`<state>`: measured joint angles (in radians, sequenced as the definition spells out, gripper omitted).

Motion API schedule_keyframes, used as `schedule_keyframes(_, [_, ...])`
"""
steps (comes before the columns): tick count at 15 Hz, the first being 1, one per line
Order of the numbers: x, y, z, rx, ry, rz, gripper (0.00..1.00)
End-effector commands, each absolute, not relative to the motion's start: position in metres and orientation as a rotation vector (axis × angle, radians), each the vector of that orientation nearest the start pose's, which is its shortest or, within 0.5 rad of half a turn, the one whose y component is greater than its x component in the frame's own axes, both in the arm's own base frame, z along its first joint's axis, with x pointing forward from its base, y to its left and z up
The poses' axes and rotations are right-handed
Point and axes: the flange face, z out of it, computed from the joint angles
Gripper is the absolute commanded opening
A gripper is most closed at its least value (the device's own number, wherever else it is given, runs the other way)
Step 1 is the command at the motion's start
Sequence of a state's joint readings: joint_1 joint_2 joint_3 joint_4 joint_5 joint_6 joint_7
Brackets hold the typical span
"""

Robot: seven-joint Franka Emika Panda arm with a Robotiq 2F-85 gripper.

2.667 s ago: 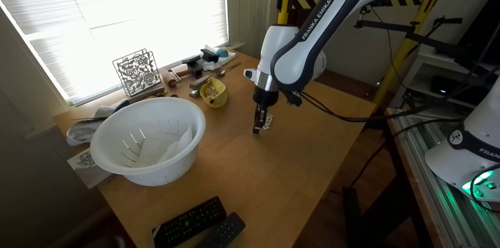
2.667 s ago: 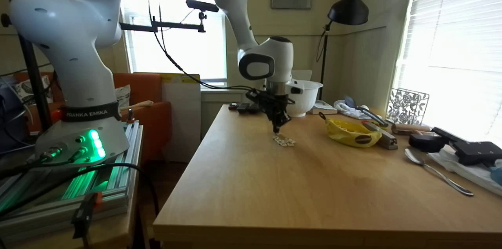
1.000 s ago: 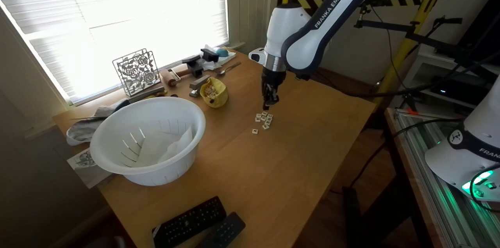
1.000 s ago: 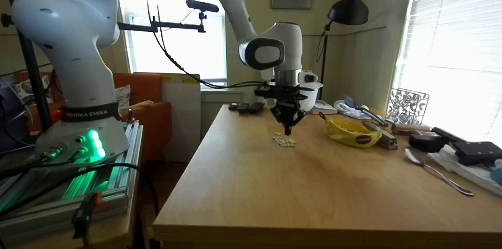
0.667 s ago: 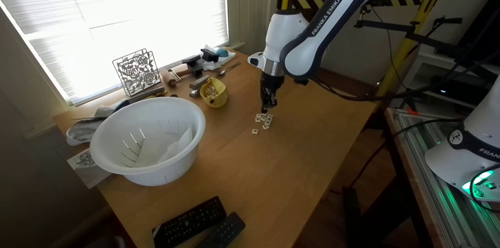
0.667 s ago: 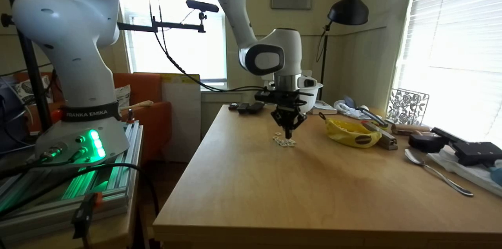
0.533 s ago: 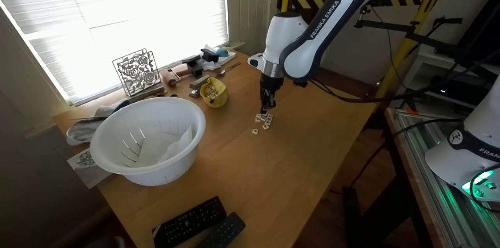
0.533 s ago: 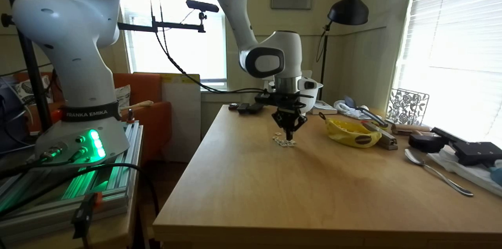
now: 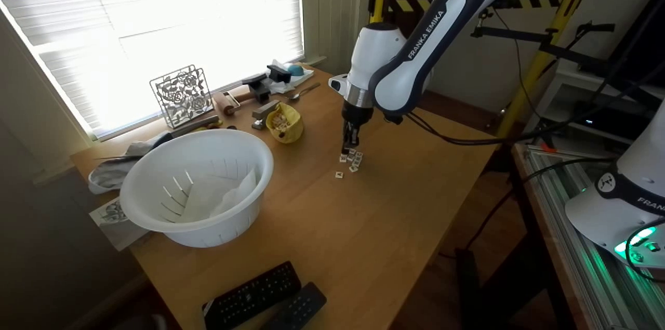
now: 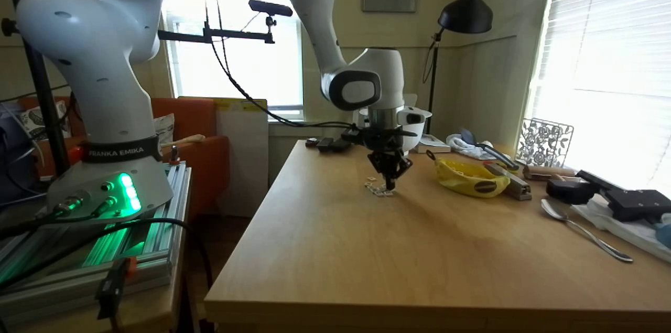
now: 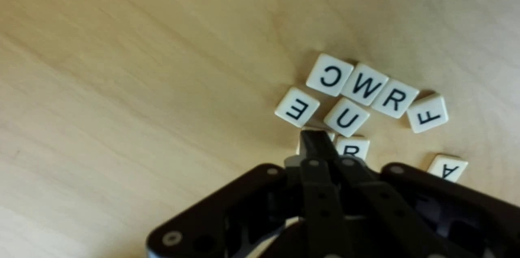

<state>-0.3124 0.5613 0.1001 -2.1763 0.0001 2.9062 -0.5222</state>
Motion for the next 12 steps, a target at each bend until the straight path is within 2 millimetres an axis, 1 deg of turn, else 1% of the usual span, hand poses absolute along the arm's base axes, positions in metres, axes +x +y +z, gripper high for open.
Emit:
schedule_keyframes(1, [0.5600, -0.1168, 0.1455, -3.112, -0.311, -0.290, 0.00])
schedule_keyframes(4, [0.5582, -0.1167, 0.1450, -3.122, -0.240, -0.279, 0.00])
schedule_keyframes(6, [0.5585, -0.1159, 0.1437, -3.121, -0.265, -0.266, 0.00])
schedule_keyframes(10, [0.5610, -0.1127, 0.1426, -3.126, -0.427, -0.255, 0.00])
schedule_keyframes(12, [0.5623, -0.1090, 0.1416, -3.118, -0.550, -0.240, 0.00])
